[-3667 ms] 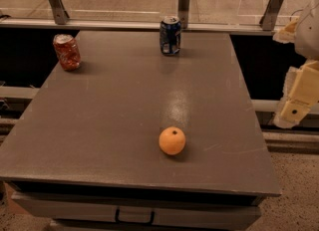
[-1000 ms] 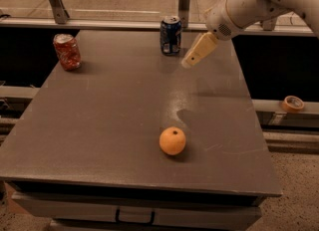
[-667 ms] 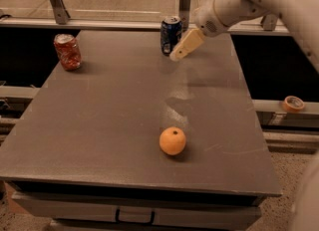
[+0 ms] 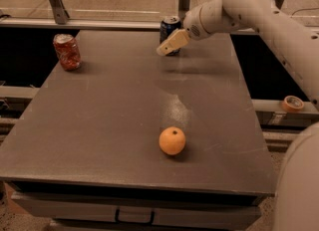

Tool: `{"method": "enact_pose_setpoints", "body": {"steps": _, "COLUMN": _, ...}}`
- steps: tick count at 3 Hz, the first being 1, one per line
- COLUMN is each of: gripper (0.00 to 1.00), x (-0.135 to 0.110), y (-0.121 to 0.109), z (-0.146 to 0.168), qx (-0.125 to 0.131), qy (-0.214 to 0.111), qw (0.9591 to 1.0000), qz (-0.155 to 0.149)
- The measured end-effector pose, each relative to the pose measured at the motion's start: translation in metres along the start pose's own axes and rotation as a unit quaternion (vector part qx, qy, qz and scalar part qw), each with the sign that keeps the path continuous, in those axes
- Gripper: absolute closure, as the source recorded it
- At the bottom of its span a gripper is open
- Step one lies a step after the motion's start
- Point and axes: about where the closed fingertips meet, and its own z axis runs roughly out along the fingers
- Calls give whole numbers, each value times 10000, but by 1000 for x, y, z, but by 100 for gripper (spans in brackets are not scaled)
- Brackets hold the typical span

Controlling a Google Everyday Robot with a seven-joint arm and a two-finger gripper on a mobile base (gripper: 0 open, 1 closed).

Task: Move pepsi can near orange

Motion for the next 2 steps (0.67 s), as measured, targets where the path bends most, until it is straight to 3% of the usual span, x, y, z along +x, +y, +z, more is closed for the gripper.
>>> {"method": "enact_pose_setpoints", "body": {"steps": 1, "gripper": 18, "x": 3, "y": -15, "z": 19, "qx": 175, "qy": -247, "qw": 9990, "qz": 325}}
{"method": "enact_pose_setpoints", "body": {"steps": 2, "gripper": 41, "x": 5, "y": -23, "z": 29, "qx": 193, "qy": -420, "qw": 9972, "qz": 594}}
